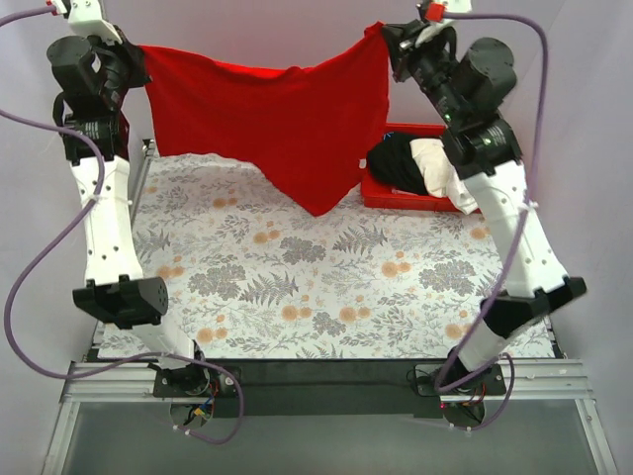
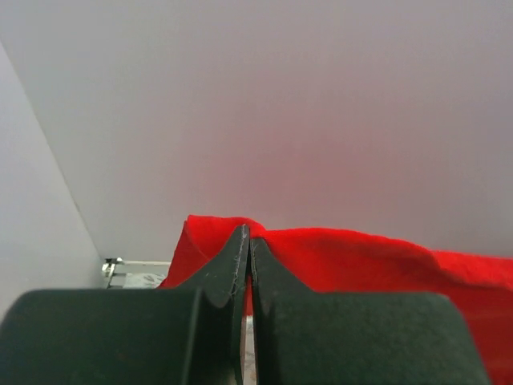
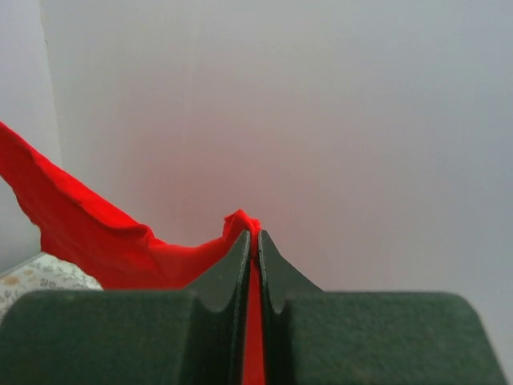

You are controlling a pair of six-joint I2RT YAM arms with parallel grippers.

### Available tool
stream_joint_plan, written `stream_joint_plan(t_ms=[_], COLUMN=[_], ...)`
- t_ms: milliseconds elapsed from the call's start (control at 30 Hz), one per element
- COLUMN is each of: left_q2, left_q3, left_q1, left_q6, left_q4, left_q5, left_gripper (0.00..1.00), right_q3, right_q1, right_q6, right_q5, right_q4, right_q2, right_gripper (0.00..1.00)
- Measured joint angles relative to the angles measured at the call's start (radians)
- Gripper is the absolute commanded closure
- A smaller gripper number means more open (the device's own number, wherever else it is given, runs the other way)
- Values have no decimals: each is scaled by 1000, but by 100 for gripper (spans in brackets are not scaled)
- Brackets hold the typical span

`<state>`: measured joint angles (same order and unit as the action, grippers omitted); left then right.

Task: Fold and stack the t-shirts
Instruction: Flatten the tshirt out

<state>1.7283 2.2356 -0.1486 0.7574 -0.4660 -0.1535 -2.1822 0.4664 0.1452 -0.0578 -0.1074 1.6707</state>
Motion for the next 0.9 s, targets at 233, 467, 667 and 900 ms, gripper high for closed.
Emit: stream_joint_plan(t_ms=[233,467,667,900], left_q2=[-283,-496,-605,-649], left_q3=[-79,9,63,-8], left_q1=[1,1,2,2], left_q6=[6,-3,-9,-3], left_q4=[-35,-85,-121,-92], left_q5=[-135,-203,-201,-180], left_gripper=[100,100,100,100], right_q3=[146,50,-63,-39], right_q1=[8,8,8,6], right_q6=[19,6,0,-3], right_q5=[-53,-131,-152,-150], right_q4=[-18,-63,-78,-64], right_q2=[-333,-532,-599,-607], right_gripper=[99,99,99,99])
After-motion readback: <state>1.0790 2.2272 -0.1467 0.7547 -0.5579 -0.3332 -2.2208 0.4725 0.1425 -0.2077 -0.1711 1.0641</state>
